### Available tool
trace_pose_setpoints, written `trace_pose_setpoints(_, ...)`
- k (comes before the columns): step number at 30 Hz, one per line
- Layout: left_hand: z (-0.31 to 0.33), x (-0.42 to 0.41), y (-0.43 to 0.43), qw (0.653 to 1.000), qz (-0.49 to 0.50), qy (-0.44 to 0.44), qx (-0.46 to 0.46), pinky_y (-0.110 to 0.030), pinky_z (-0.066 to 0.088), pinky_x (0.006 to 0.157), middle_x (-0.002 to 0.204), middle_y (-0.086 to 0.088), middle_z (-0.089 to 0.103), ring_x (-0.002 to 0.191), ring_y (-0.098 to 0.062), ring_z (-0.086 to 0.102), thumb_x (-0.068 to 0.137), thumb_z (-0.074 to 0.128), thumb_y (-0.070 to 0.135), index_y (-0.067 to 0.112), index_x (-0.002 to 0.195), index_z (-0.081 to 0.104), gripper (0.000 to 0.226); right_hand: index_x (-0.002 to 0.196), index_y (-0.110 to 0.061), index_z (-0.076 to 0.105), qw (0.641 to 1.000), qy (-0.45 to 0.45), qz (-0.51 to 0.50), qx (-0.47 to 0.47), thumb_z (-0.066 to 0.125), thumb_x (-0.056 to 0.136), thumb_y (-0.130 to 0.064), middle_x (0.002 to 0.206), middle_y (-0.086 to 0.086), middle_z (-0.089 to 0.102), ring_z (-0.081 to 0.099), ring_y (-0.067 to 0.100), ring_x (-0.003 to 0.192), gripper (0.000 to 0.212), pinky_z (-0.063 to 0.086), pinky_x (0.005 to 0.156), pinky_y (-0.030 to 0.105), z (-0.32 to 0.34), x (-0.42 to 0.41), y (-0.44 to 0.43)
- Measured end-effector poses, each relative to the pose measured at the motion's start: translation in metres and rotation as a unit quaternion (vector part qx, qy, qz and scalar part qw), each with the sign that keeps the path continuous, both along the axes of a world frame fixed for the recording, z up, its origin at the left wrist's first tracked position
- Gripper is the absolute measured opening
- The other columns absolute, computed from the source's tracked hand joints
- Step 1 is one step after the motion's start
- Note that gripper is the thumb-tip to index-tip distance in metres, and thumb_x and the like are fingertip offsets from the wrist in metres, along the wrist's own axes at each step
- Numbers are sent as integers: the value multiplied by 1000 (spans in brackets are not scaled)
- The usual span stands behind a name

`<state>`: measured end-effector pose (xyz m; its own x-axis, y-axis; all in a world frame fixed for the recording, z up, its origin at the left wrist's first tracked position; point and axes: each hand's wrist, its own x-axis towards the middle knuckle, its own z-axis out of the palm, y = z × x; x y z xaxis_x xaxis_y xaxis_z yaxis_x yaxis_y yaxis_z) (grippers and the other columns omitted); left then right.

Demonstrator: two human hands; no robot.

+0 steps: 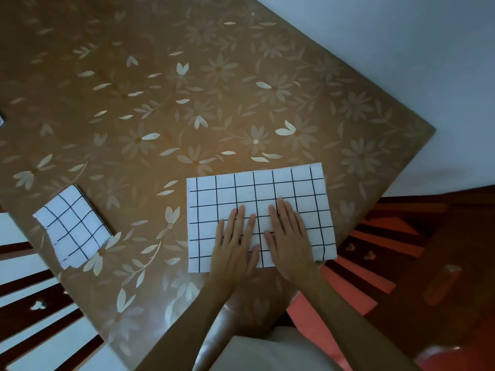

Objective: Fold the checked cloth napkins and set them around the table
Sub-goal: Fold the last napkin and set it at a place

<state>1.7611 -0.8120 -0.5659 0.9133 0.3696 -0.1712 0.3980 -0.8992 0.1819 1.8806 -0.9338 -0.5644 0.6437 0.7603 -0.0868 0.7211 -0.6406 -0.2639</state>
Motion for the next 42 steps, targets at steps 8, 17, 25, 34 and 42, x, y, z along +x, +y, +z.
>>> trace_pose_setpoints(8,3,-1,1,1000,-2,-6,9,-54,18,121,166,-12,6,154,-28,4,101,33,47,14,157,19,67,153,-8,24,999,-24,-15,-16,29,103,-36,162,13,16,11,24,150,58,20,119,47,6,37,-50)
trace_pose_setpoints(17,16,8,-11,1000,10,-12,4,-57,22,119,162,-21,18,151,-36,15,97,37,32,7,153,31,61,145,-6,33,950,48,-303,49,54,96,-32,150,20,34,36,35,133,60,36,107,47,43,32,-50)
trace_pose_setpoints(25,44,49,-68,976,-67,-135,-159,-36,51,87,114,-6,61,102,-19,55,98,47,17,8,132,55,36,138,-5,37,872,237,-419,89,64,90,-36,127,17,51,56,31,109,63,46,79,34,55,19,-82)
trace_pose_setpoints(34,56,90,-28,970,-15,-139,-200,-39,53,88,123,-6,57,114,-21,54,104,41,29,13,133,52,35,124,-4,61,879,297,-363,88,66,90,-17,87,3,66,58,15,88,37,41,77,11,70,36,-107)
trace_pose_setpoints(42,78,125,20,969,-114,-130,-175,-41,50,99,145,-7,43,133,-24,44,100,47,32,11,146,37,51,101,-10,68,928,219,-293,64,59,91,-16,104,8,51,53,17,88,15,37,75,23,97,77,-115)
